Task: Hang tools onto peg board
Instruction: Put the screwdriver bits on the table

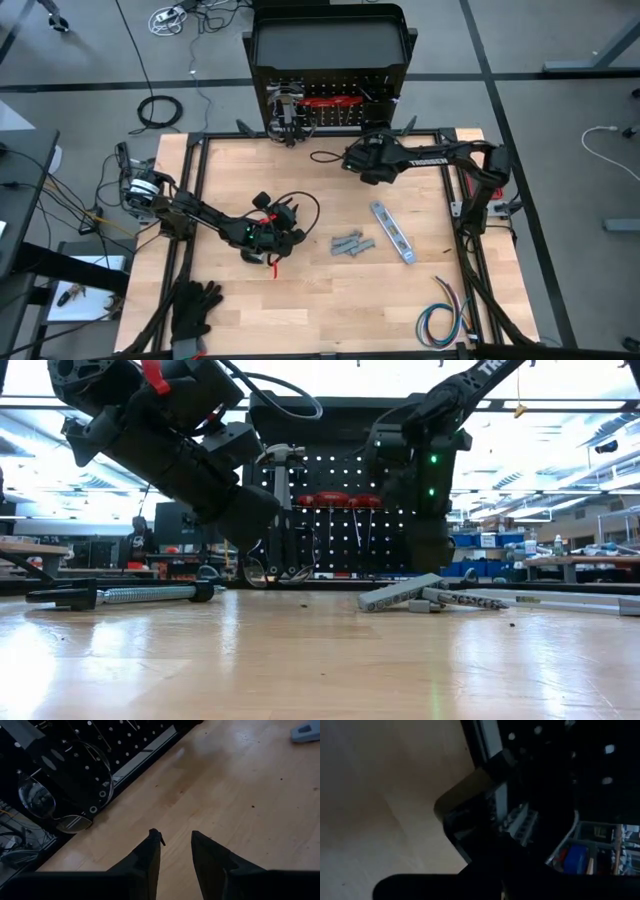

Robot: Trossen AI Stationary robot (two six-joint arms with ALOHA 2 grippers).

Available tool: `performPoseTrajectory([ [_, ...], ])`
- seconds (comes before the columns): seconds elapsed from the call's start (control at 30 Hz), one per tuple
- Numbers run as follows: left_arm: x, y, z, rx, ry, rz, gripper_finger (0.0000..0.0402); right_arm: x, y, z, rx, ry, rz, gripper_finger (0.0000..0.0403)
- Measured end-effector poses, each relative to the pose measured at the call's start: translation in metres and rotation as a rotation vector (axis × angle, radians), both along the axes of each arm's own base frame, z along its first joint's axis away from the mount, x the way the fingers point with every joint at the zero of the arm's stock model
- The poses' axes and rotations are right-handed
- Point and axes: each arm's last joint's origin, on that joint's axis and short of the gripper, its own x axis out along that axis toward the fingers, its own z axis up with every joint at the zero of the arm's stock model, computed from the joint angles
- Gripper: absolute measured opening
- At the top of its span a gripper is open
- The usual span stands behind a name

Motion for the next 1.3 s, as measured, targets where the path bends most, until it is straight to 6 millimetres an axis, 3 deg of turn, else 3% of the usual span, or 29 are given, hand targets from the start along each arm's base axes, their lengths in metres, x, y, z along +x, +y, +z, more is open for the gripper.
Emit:
performPoseTrajectory([
  [0.17,0.0,0.0,0.0,0.0,0.0,0.0,0.011,-0.002,0.01,0.017,-0.018,-0.055,0.025,0.0002],
  [0.33,0.0,0.0,0.0,0.0,0.001,0.0,0.011,-0.008,0.032,0.045,-0.01,-0.157,0.067,0.0001],
  [0.67,0.0,0.0,0.0,-0.001,-0.001,0.0,0.011,-0.042,0.057,0.101,0.242,-0.506,0.107,0.0],
  [0.8,0.0,0.0,0.0,-0.001,-0.001,0.0,0.011,-0.054,0.061,0.113,0.31,-0.577,0.106,0.0004],
  [1.07,0.0,0.0,0.0,-0.004,-0.003,-0.001,0.011,-0.054,0.043,0.111,0.322,-0.631,0.049,0.0093],
  [1.3,0.0,0.0,0.0,-0.004,-0.004,-0.001,0.011,-0.026,0.016,0.066,0.25,-0.427,0.006,0.019],
])
